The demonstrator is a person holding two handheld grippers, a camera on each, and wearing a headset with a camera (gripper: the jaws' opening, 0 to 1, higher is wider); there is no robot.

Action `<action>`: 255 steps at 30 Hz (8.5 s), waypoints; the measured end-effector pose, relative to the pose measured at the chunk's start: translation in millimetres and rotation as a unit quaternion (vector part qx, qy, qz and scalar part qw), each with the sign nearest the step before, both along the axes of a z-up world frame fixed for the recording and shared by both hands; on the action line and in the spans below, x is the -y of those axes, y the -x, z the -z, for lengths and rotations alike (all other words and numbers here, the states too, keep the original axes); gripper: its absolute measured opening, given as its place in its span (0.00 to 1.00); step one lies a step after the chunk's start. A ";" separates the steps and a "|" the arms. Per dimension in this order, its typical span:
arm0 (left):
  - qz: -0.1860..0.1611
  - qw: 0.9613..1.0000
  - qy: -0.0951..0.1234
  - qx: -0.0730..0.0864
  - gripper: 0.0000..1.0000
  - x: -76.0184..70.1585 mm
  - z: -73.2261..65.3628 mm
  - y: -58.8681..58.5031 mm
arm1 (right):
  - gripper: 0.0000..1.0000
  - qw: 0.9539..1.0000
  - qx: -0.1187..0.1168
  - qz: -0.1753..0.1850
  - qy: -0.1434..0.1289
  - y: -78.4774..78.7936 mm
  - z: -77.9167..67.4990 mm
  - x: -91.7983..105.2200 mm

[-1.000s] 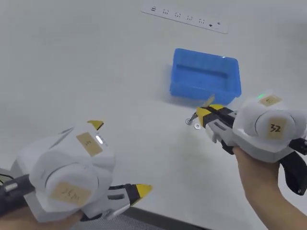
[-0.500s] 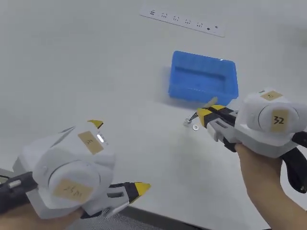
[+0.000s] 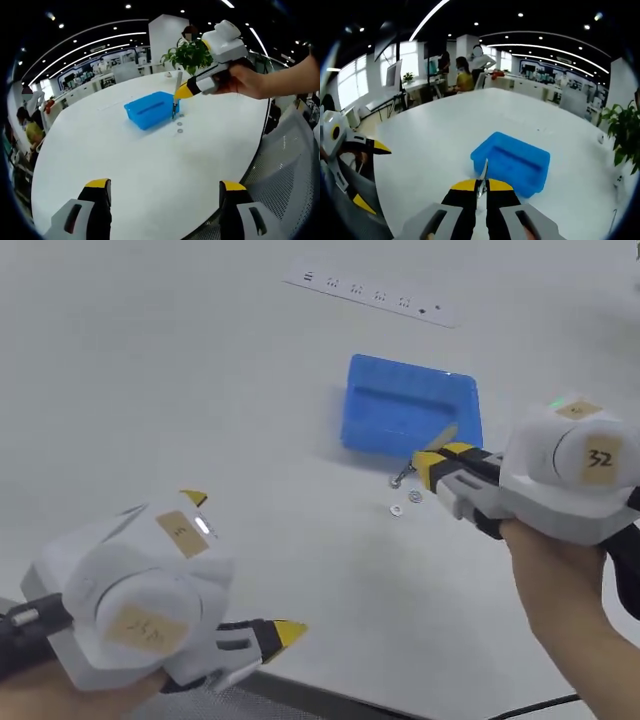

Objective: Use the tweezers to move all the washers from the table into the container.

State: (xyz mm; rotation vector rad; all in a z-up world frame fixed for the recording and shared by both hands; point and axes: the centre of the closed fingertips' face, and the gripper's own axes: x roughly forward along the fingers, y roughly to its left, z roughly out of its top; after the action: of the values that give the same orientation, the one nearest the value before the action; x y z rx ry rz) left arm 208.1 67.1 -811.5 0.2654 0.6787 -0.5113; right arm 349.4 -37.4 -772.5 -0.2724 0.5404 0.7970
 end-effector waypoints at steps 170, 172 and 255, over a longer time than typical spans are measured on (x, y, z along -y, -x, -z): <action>-0.003 1.000 -0.021 -0.010 0.97 -3.8 7.2 0.6 | 0.03 0.997 -0.045 0.028 0.052 11.0 54.8 16.6; -0.003 1.000 -0.022 -0.012 0.96 -4.2 7.7 1.1 | 0.03 0.997 -0.048 0.027 0.055 12.0 56.0 16.9; -0.001 0.999 -0.048 -0.026 0.94 -8.4 15.4 3.6 | 0.03 0.991 -0.113 0.041 0.059 4.6 58.2 16.5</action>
State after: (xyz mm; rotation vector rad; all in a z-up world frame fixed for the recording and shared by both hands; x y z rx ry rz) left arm 204.4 75.5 -826.8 0.3419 0.7551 -0.4866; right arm 344.8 -53.9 -830.7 -0.2678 0.8091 0.7225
